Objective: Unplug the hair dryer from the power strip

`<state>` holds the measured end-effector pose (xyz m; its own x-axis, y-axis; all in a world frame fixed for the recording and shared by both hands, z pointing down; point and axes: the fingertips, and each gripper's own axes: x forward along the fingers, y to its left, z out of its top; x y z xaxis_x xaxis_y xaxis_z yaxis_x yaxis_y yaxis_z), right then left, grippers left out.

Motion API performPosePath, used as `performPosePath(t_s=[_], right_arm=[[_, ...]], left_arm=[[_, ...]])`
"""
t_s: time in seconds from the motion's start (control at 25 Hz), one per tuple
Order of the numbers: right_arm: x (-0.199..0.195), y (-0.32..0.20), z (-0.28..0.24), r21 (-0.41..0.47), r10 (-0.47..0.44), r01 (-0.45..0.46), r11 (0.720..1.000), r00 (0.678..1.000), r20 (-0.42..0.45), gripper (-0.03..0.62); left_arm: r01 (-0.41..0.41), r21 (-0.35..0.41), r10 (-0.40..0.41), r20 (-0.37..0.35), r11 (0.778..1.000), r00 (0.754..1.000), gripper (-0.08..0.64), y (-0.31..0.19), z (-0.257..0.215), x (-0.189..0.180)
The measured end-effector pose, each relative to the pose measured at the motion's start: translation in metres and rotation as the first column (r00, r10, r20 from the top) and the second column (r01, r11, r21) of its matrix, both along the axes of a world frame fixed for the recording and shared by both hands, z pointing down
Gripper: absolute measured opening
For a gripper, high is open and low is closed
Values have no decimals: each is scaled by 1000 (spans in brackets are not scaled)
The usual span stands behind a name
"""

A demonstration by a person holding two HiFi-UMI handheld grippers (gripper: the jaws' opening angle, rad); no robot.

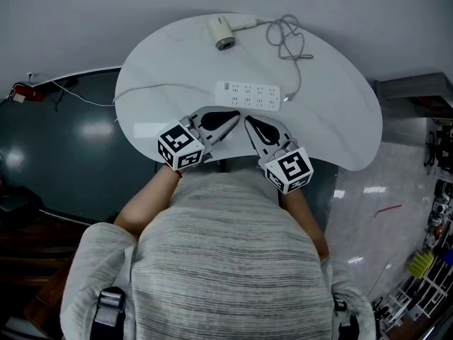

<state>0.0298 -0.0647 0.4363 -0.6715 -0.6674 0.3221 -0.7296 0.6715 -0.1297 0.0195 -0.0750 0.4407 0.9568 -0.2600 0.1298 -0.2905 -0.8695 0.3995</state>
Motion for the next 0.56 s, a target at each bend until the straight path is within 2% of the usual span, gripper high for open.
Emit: performPosePath(t_s=[0.56], right_arm=[[4,-1,5,-15,-6,5,1000,1000,-26,25]], left_arm=[[-2,-8,2,-1,1000,1000,6,0,4,2]])
